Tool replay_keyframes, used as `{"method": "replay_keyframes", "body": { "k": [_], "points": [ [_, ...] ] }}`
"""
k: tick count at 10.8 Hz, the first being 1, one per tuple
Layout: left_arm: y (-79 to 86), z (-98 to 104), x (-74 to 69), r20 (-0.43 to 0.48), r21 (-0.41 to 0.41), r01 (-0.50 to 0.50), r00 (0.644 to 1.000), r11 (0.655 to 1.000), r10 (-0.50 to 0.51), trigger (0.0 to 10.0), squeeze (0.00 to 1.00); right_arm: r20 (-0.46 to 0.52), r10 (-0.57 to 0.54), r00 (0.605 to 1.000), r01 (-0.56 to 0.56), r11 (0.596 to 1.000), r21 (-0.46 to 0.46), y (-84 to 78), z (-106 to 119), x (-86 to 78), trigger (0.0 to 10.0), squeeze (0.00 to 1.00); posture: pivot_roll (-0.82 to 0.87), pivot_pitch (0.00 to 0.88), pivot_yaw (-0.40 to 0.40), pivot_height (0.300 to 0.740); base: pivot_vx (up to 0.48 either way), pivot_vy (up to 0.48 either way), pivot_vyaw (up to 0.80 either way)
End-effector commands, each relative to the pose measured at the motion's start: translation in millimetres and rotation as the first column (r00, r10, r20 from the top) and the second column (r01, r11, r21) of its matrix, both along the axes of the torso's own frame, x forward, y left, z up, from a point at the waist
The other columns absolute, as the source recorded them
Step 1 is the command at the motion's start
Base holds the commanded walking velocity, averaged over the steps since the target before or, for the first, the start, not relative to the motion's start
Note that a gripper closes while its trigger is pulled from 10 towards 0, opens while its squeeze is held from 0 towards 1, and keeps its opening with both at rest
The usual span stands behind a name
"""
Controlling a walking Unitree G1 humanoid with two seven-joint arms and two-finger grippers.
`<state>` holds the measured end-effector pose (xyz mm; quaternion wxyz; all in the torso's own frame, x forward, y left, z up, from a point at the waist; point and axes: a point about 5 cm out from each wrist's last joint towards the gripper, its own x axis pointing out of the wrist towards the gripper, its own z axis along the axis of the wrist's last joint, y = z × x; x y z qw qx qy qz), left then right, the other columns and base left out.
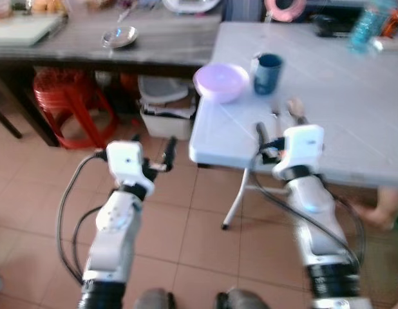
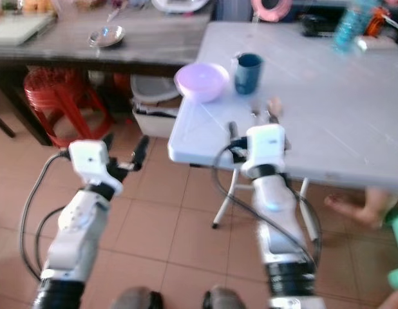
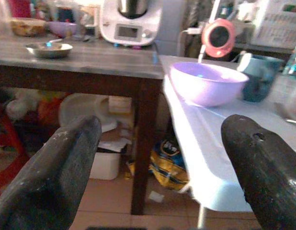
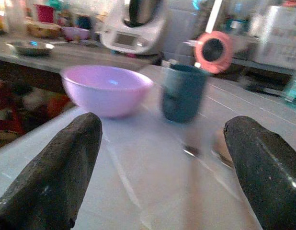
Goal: Setting the table
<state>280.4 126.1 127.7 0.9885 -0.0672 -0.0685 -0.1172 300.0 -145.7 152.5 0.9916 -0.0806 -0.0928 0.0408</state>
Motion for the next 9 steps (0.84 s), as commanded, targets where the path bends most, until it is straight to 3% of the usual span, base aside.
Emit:
{"method": "replay_keyframes", "body": {
  "k": [1,6,7,9],
  "points": [
    [1.6,1.7,0.2,0.007,0.001,-0.004,1.0,1.0,0.004,10.0,0.0,0.033,0.02,0.999,-0.02,1.0,-0.009,3.3,7.3,-0.1,10.0,0.0,-0.06,0.091,0.036,0.74,0.262,0.0,0.0],
    [3.1,1.4,-2.7,0.008,-0.002,-0.011,1.0,1.0,0.011,10.0,0.0,0.093,0.098,0.991,-0.086,0.988,-0.128,8.7,24.3,-5.5,10.0,0.0,-0.05,0.105,0.021,0.74,0.27,0.0,0.0],
    [1.6,0.6,-3.1,0.006,-0.002,-0.009,1.0,1.0,0.009,10.0,0.0,0.103,0.131,0.986,-0.11,0.976,-0.186,13.6,24.5,-6.4,10.0,0.0,-0.05,0.107,0.021,0.74,0.274,0.0,0.0],
    [-0.9,1.9,-3.1,0.011,-0.003,0.002,1.0,1.0,-0.002,10.0,0.0,0.086,0.163,0.983,-0.144,0.971,-0.188,21.5,22.5,-8.1,10.0,0.0,-0.05,0.114,0.015,0.74,0.298,0.0,0.0]
  ]
}}
